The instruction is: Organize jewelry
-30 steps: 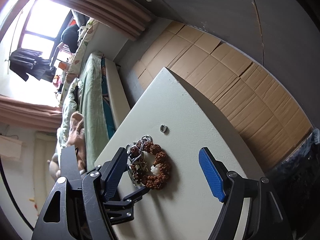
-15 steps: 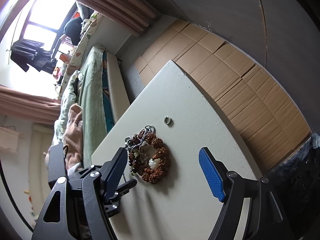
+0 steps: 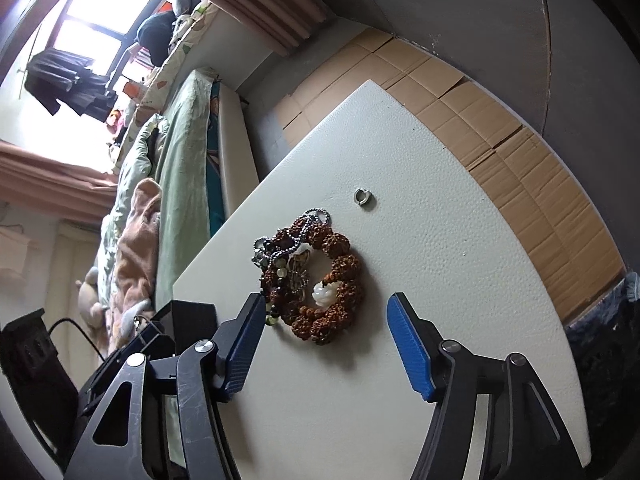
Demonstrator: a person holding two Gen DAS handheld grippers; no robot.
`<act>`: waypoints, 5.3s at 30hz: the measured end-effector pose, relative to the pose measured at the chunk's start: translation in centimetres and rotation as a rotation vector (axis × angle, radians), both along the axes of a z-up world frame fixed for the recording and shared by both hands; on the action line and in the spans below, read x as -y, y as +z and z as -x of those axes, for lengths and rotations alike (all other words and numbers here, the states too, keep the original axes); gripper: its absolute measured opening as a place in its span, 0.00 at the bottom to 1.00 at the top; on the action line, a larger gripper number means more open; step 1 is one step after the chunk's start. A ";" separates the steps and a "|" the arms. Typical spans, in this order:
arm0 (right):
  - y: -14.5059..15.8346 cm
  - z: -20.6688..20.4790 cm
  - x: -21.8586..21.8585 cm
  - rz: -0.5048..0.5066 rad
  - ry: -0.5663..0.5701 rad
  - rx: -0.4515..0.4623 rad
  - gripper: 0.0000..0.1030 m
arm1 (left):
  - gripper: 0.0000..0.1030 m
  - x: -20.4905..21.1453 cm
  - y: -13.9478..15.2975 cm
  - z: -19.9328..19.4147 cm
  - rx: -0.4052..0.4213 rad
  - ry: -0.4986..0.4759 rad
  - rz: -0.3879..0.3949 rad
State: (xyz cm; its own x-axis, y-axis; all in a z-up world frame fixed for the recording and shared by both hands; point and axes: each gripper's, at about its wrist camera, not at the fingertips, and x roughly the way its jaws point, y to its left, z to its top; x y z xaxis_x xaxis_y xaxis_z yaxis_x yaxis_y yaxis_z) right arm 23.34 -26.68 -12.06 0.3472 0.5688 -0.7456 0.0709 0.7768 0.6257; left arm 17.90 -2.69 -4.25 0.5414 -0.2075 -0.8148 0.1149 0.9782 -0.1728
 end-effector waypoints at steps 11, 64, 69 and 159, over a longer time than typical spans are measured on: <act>-0.2 -0.6 -3.5 -0.059 0.049 0.060 0.37 | 0.49 -5.0 1.0 2.0 0.097 0.185 0.096; 5.5 3.4 -18.7 -0.307 0.299 0.264 0.16 | 0.96 -17.9 1.1 6.1 0.107 0.555 0.349; 4.8 3.2 -18.1 -0.310 0.276 0.248 0.59 | 0.96 -17.9 1.1 6.1 0.104 0.556 0.371; -0.6 -1.9 1.1 -0.079 -0.128 -0.045 0.74 | 0.19 2.6 -4.5 -6.4 -0.025 0.065 0.060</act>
